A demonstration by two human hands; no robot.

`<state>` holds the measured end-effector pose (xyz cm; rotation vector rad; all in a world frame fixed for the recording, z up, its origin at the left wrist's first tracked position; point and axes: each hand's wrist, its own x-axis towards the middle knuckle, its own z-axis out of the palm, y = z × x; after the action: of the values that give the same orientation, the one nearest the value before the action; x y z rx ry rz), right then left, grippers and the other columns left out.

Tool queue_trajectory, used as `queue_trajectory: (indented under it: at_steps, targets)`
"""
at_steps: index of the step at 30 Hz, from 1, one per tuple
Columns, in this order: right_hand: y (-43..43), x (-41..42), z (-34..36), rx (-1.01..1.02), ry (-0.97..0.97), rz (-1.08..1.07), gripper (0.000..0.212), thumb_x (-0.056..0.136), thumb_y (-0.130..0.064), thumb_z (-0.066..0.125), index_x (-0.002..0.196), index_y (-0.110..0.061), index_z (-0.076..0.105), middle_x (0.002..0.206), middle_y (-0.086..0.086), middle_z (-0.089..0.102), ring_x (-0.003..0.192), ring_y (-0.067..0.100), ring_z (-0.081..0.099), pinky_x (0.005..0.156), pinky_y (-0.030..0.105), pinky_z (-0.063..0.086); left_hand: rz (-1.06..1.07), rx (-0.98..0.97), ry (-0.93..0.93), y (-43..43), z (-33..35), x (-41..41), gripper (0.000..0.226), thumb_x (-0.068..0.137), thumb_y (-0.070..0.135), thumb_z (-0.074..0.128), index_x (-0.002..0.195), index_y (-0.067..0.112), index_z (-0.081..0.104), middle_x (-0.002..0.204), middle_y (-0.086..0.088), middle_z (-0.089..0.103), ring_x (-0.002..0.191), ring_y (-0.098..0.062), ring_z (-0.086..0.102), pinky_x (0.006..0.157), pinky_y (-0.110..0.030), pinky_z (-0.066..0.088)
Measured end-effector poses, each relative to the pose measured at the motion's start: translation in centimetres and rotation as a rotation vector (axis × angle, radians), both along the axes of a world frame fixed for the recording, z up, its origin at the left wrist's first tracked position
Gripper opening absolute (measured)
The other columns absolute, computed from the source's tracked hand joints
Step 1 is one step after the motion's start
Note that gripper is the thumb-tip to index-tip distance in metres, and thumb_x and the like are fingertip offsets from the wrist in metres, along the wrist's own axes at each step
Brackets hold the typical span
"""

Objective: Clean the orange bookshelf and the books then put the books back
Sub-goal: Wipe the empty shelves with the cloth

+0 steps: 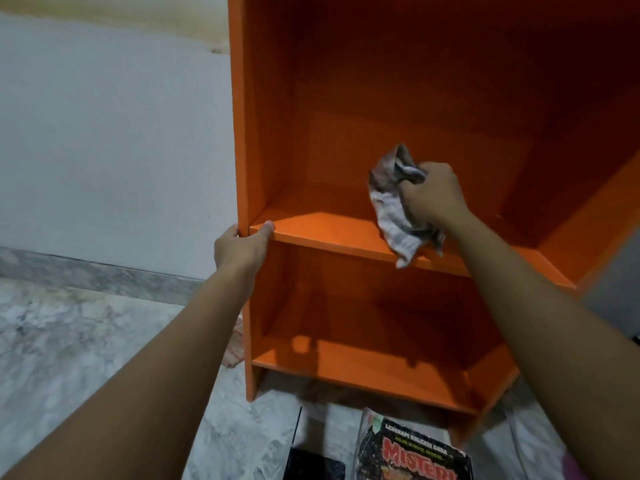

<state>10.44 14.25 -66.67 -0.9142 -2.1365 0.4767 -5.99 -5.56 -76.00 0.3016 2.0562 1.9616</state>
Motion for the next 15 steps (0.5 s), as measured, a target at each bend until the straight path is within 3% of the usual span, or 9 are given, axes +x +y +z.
queue_trajectory:
  at_steps: [2,4,6,9,12,15]
  targets:
    - [1.5,-0.5,-0.7,-0.144,-0.204,-0.117,0.012,0.089,-0.008,0.053,0.079,-0.008,0.061,0.067,0.007,0.056,0.053,0.018,0.048,0.044,0.025,0.033,-0.010,0.000,-0.031,0.1,0.2,-0.2,0.065,0.090,0.046,0.062,0.146,0.021,0.041,0.146,-0.007,0.047,0.132,-0.037,0.046,0.107,-0.056,0.036]
    - [1.8,-1.7,-2.4,-0.227,-0.354,-0.069,0.014,0.090,-0.013,0.056,0.097,-0.006,0.066,0.075,0.012,0.063,0.056,0.025,0.057,0.043,0.025,0.039,-0.011,-0.003,-0.033,0.1,0.2,-0.3,0.065,0.090,0.046,0.062,0.146,0.021,0.040,0.147,-0.007,0.047,0.133,-0.037,0.045,0.108,-0.057,0.035]
    - [1.2,-3.1,-3.8,-0.131,-0.415,0.013,0.018,0.092,-0.024,0.059,0.103,-0.013,0.068,0.085,0.013,0.070,0.070,0.032,0.066,0.052,0.026,0.044,-0.005,-0.013,-0.026,0.1,0.0,-0.2,0.065,0.091,0.047,0.061,0.147,0.021,0.039,0.148,-0.007,0.046,0.134,-0.037,0.044,0.108,-0.057,0.035]
    - [-0.8,-5.5,-4.6,0.084,-0.399,0.202,0.027,0.092,-0.026,0.059,0.117,-0.026,0.068,0.113,0.010,0.070,0.098,0.032,0.064,0.070,0.028,0.041,-0.030,-0.022,-0.001,-0.1,-0.1,-0.4,0.062,0.094,0.047,0.056,0.147,0.020,0.040,0.148,-0.007,0.046,0.134,-0.036,0.044,0.108,-0.054,0.036]
    - [-3.4,-7.7,-5.1,0.126,-0.385,0.421,0.037,0.093,-0.020,0.057,0.127,-0.036,0.062,0.119,0.004,0.067,0.099,0.027,0.062,0.075,0.032,0.046,-0.064,-0.058,-0.020,-0.6,0.1,-0.7,0.055,0.099,0.048,0.046,0.147,0.021,0.039,0.149,-0.006,0.045,0.134,-0.033,0.044,0.109,-0.052,0.035]
    - [-6.7,-8.6,-5.3,0.232,-0.349,0.603,0.027,0.093,-0.021,0.061,0.117,-0.028,0.068,0.104,0.004,0.068,0.085,0.026,0.060,0.066,0.035,0.044,-0.102,-0.069,-0.071,-1.6,0.4,-1.1,0.041,0.099,0.047,0.040,0.130,0.024,0.052,0.139,-0.006,0.053,0.122,-0.029,0.050,0.099,-0.048,0.040]
